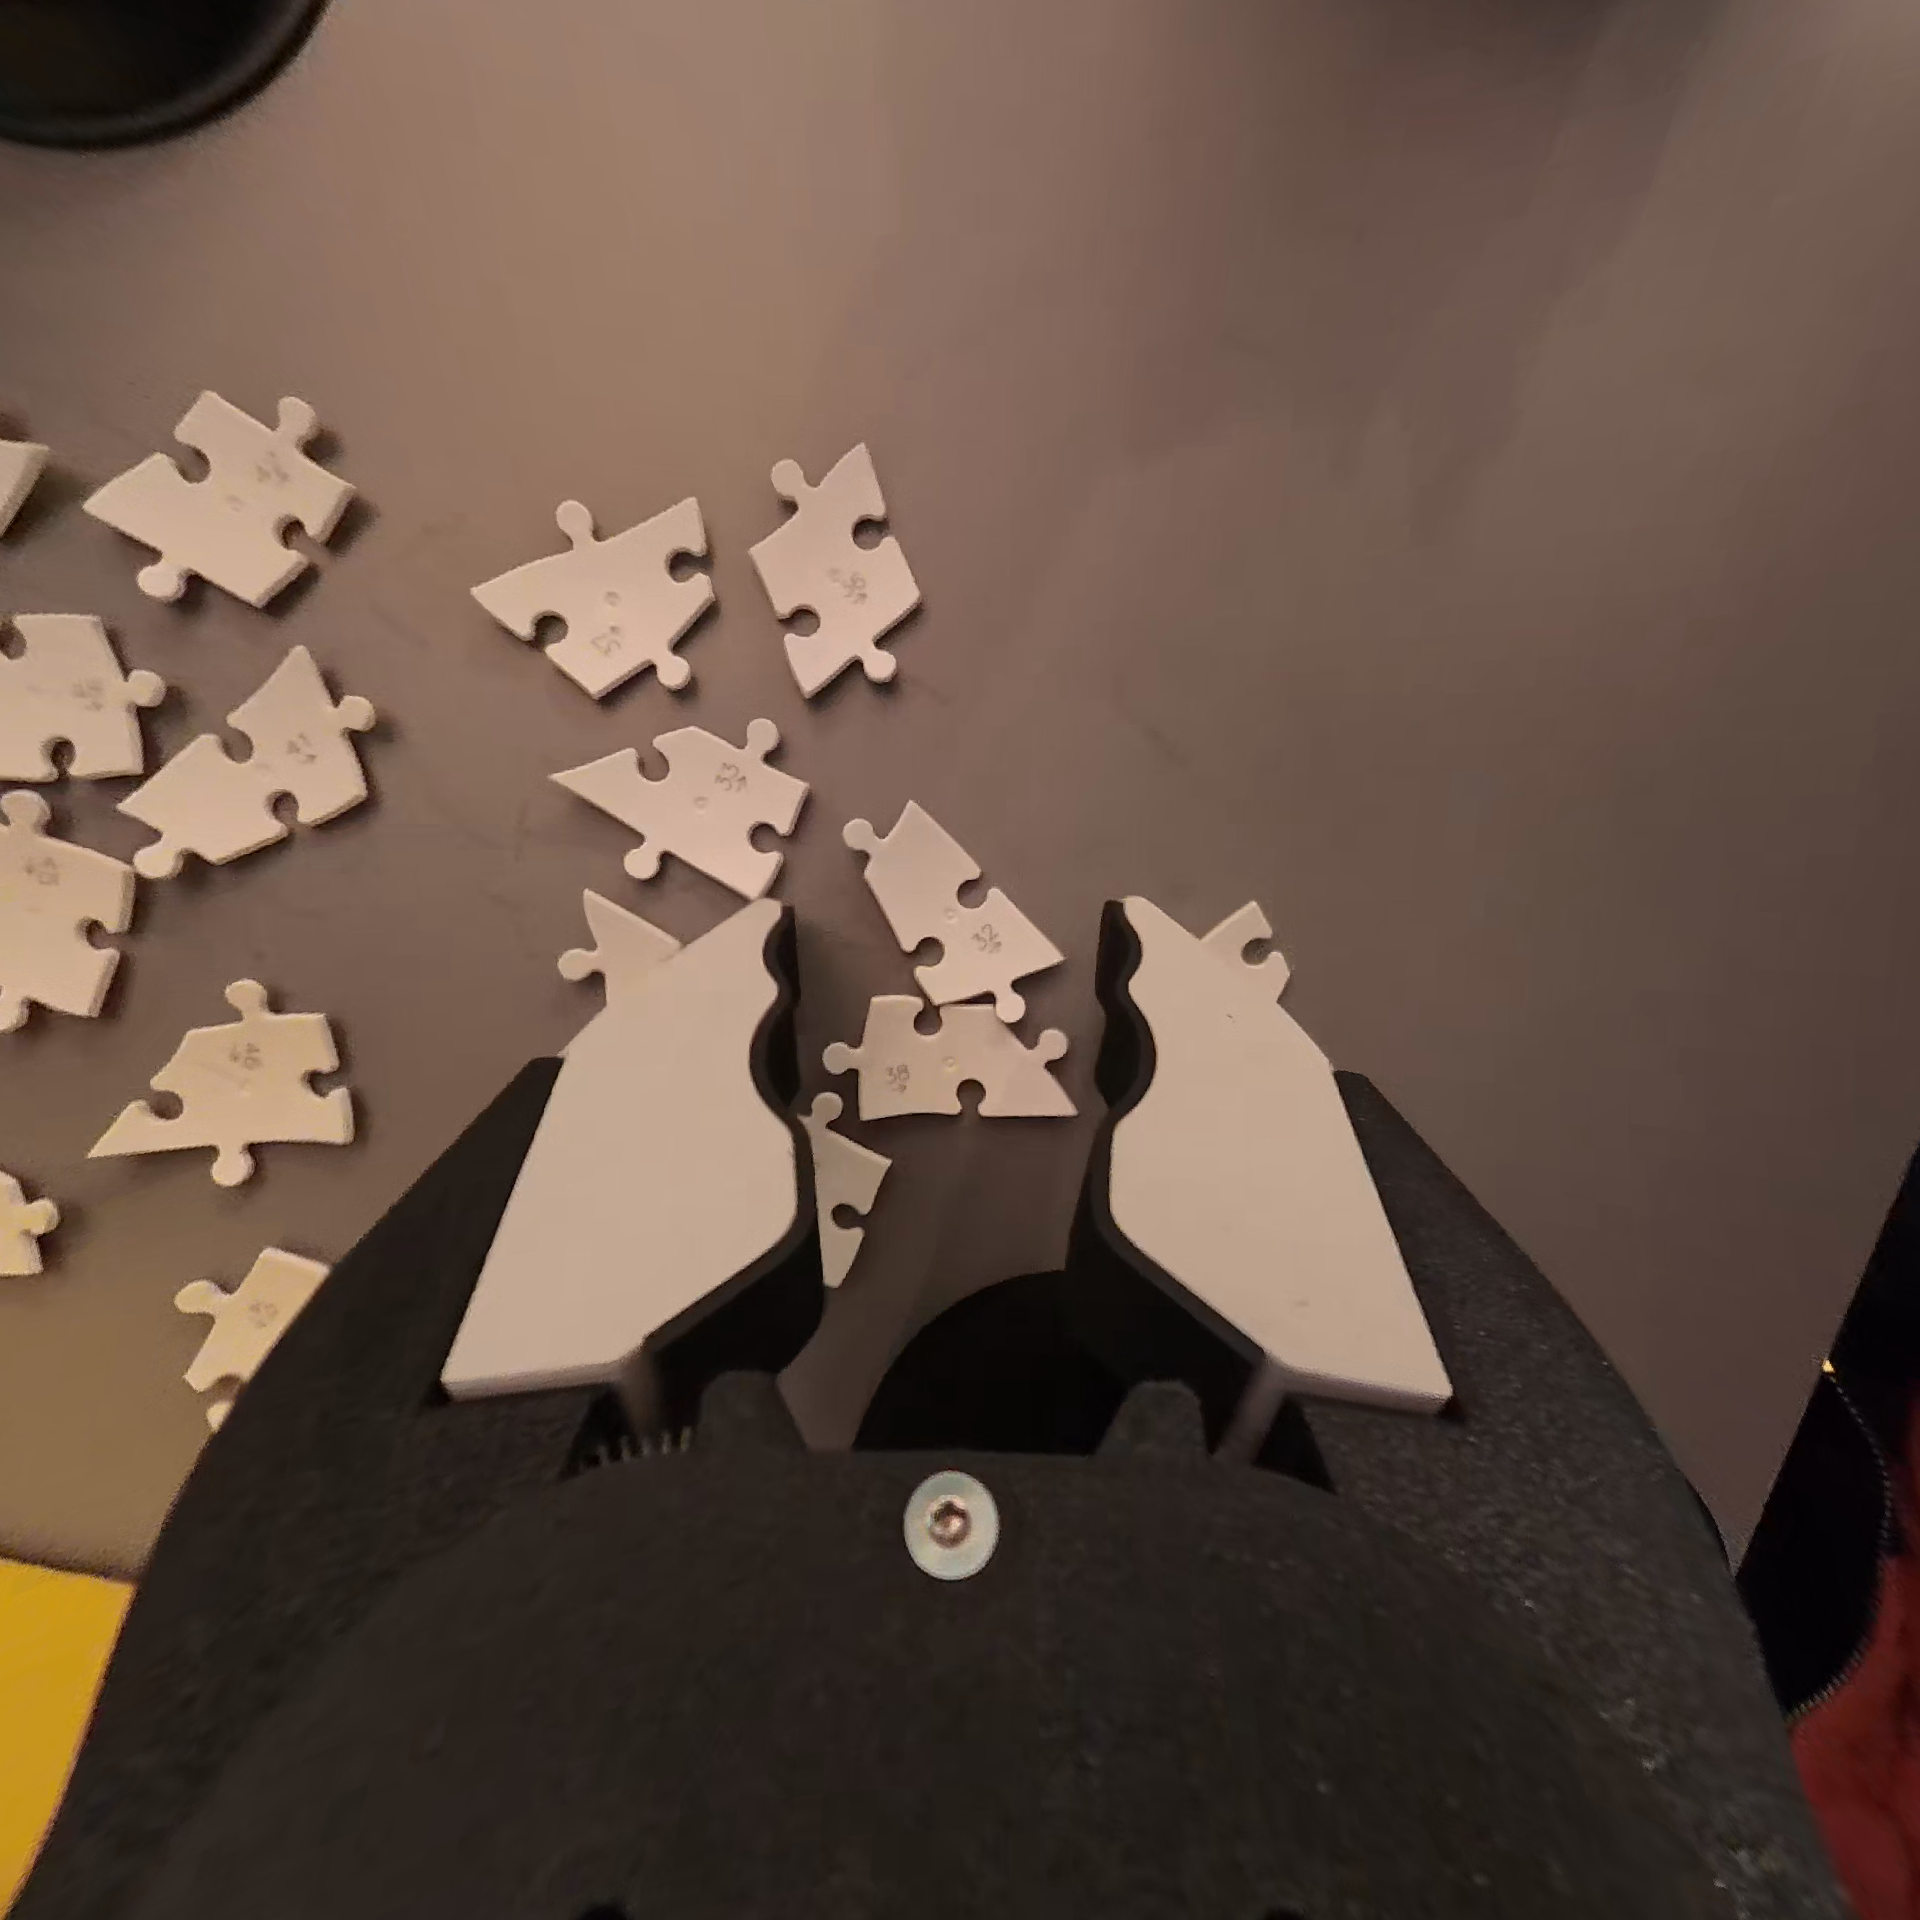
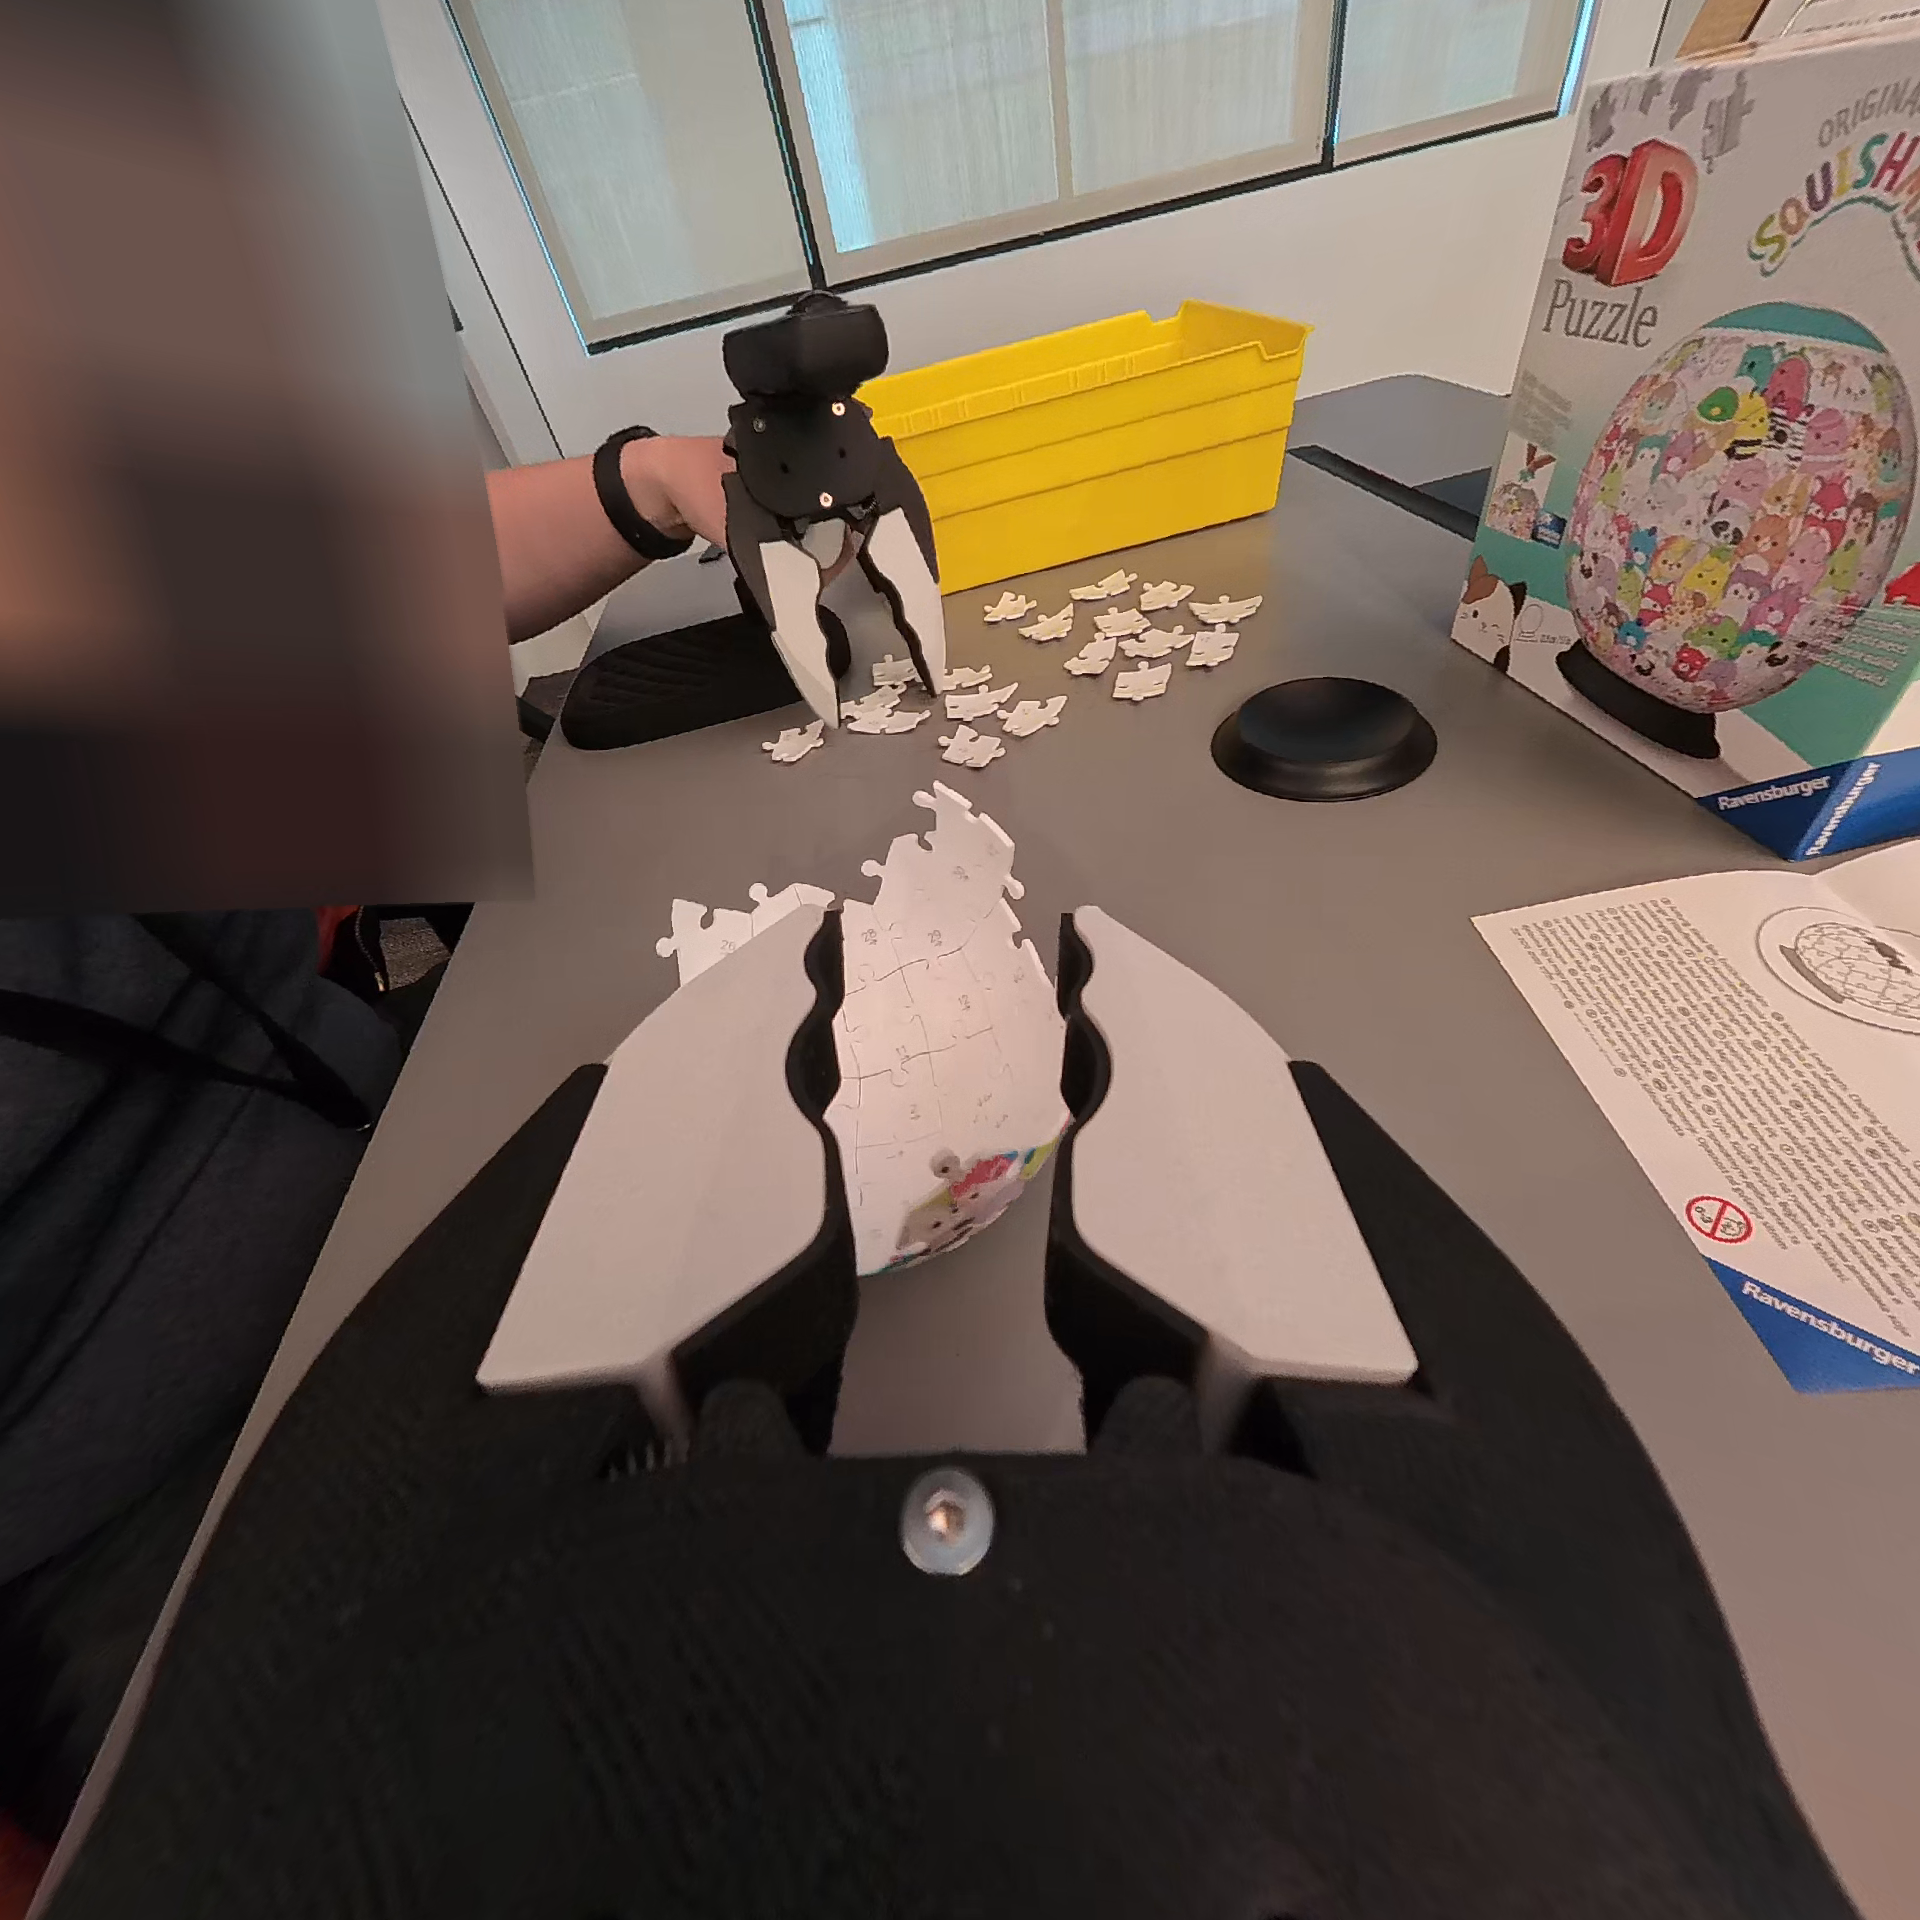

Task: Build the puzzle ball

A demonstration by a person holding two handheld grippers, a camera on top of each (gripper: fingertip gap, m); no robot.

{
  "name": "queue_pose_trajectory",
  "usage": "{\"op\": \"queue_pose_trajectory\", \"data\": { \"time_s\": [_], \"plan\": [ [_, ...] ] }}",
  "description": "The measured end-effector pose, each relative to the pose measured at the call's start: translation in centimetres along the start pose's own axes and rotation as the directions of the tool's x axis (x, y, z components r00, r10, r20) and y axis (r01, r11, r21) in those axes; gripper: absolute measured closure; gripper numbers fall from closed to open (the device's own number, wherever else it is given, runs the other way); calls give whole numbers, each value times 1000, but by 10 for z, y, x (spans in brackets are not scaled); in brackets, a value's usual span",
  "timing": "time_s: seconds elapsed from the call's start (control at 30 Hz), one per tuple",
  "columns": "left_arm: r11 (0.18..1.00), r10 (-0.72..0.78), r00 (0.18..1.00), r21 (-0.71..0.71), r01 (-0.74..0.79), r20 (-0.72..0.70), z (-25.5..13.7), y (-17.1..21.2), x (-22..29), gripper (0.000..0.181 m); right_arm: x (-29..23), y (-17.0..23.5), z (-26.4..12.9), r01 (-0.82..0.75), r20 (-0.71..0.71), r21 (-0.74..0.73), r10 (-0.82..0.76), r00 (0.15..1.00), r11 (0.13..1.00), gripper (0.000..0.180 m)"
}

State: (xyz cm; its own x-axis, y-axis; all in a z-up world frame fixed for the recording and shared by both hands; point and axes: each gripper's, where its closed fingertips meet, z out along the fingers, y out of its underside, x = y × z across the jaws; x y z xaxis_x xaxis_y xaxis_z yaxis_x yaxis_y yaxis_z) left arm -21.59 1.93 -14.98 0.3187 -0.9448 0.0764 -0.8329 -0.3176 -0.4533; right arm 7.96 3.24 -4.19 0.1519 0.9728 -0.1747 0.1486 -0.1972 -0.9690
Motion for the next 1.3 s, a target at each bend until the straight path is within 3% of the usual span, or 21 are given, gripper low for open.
{"op": "queue_pose_trajectory", "data": {
  "time_s": [0.2, 0.33, 0.5, 0.57, 0.73, 0.93, 1.13, 1.3],
  "plan": [
    [998, 56, 998, -16, -55, 41, 7, -1, 0, 139, -4, 1, 2, 10, 16, -13, -9, 1000, 1000, 139],
    [998, 63, 997, 4, -63, 34, 9, -6, 2, 162, -7, 2, 3, 19, 23, -22, -19, 1000, 1000, 139],
    [999, 37, 999, 11, -38, 35, 12, -12, 3, 166, -11, 0, 3, 32, 29, -20, -32, 999, 999, 139],
    [998, 31, 999, 47, -32, 31, 8, -19, 4, 179, -13, -2, 3, 38, 31, -16, -38, 999, 999, 139],
    [997, 25, 1000, 69, -24, 0, 5, -24, 11, 180, -15, -6, 1, 47, 32, -1, -47, 998, 999, 139],
    [978, -40, 997, 203, 52, -64, -8, -51, 20, 181, -17, -12, 2, 61, 25, 13, -62, 998, 998, 139],
    [911, -38, 999, 410, 41, -14, -48, -114, 31, 181, -31, -72, 20, 63, -123, 73, -54, 991, 995, 149],
    [961, -44, 994, 276, 16, 95, -42, -110, 30, 181, -57, -84, 52, 169, -61, -38, -171, 983, 985, 147]
  ]
}}
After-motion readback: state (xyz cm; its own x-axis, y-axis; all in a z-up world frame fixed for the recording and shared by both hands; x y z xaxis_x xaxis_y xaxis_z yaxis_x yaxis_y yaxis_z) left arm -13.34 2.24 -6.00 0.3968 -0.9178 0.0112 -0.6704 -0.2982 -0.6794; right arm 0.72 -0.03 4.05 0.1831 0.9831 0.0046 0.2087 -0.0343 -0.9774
